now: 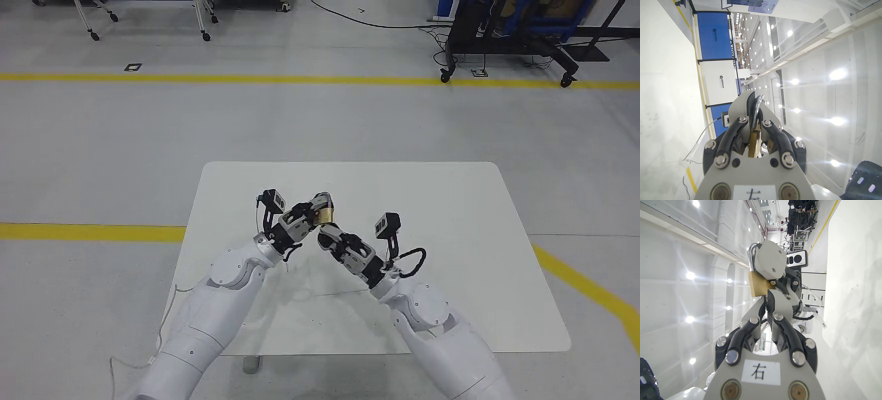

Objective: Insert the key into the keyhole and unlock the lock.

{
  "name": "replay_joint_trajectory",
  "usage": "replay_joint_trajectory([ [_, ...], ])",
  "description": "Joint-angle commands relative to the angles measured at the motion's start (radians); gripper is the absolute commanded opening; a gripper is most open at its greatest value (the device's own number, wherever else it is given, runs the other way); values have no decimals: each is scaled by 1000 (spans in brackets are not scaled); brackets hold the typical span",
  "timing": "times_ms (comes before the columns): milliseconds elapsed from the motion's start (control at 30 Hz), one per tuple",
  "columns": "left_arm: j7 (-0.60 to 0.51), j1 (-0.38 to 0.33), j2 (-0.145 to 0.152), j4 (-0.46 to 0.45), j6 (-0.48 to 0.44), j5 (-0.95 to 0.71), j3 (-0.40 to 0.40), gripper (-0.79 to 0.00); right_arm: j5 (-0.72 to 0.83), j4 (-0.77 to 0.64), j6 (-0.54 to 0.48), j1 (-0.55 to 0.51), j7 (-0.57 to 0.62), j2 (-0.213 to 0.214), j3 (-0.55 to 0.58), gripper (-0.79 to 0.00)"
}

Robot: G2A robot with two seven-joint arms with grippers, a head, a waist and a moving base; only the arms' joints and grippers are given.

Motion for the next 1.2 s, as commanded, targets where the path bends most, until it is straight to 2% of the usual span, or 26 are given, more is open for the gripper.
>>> replay_joint_trajectory([
  [0, -6, 0, 0, -1, -1, 1, -3, -785, 47, 1, 13, 3, 21, 0, 8, -785],
  [267, -38, -1, -2, 6, -41, 0, -15, -785, 262, 5, 110, 9, 155, 4, 64, -785],
  [633, -74, -12, -10, 27, -115, 7, -15, -785, 484, 52, 311, 41, 288, 7, 105, -785],
  [867, -87, -11, -15, 38, -151, 16, -11, -785, 564, 77, 408, 49, 335, 12, 129, -785],
  [1167, -97, -5, -17, 39, -179, 35, -12, -785, 647, 96, 596, 57, 399, 24, 164, -785],
])
